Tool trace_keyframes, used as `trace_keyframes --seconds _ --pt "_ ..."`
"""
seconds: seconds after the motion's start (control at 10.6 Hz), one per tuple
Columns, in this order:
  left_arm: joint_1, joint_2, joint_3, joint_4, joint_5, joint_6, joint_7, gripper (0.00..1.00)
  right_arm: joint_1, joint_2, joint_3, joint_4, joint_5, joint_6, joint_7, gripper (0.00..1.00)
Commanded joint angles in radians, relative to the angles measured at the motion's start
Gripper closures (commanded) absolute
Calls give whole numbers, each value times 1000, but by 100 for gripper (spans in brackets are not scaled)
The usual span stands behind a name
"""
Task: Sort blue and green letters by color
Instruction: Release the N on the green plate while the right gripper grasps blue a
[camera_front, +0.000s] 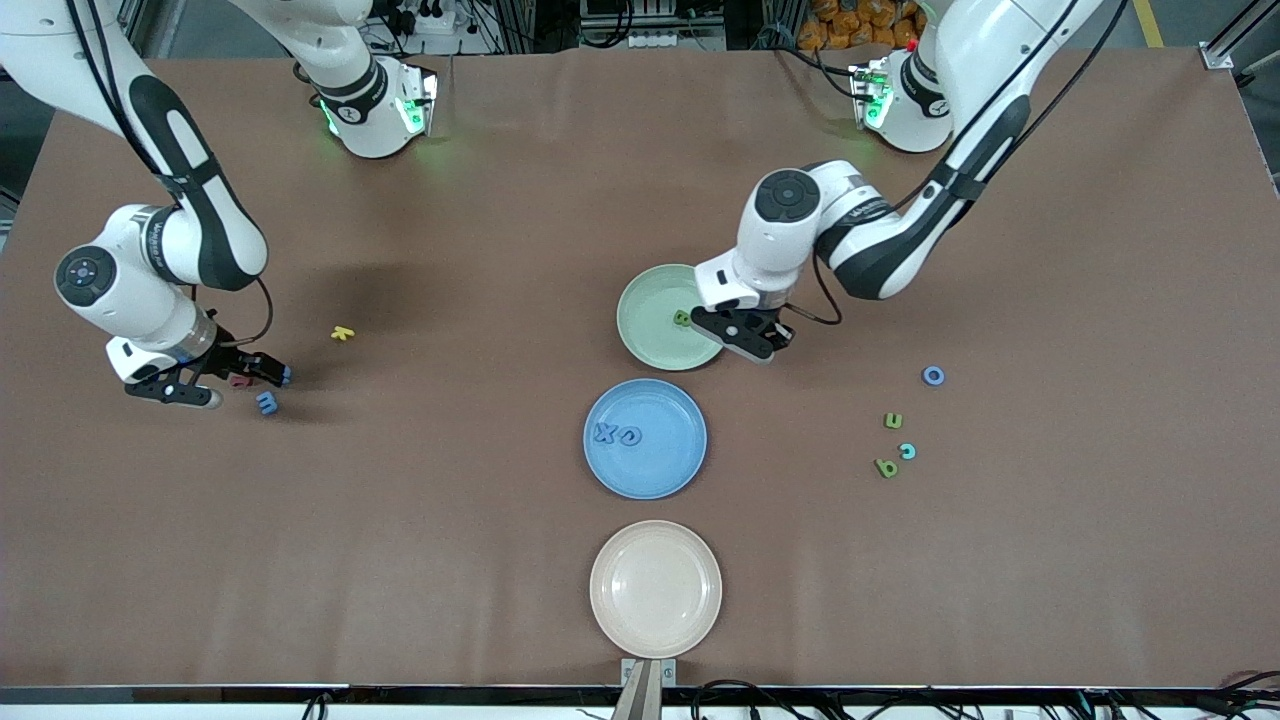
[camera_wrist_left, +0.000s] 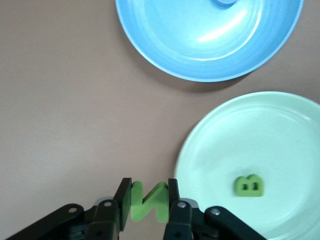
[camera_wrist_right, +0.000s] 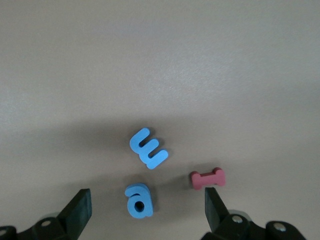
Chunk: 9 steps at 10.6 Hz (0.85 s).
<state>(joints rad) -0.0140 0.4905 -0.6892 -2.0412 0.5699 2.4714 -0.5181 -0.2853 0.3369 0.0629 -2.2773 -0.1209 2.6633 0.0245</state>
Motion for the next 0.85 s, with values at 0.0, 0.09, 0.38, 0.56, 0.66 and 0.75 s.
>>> trace_keyframes --seconds 0.0,0.09,0.38,0.56,0.66,0.75 --pt "-105 80 19 58 24 -23 -213 99 -12 65 11 -30 1 118 15 0" --pt "-141 89 37 78 24 -40 -238 99 -12 68 11 -39 1 121 23 0" --pt "-210 103 53 95 18 -49 -367 97 -12 60 9 -74 1 121 28 17" --pt "-224 118 51 98 18 -49 -404 76 -12 59 9 -77 1 112 28 43" --pt "-236 118 53 107 15 -49 -419 63 -12 57 9 -77 1 103 43 46" --pt "-236 118 53 110 13 -49 -421 60 -12 53 11 -77 1 96 60 47"
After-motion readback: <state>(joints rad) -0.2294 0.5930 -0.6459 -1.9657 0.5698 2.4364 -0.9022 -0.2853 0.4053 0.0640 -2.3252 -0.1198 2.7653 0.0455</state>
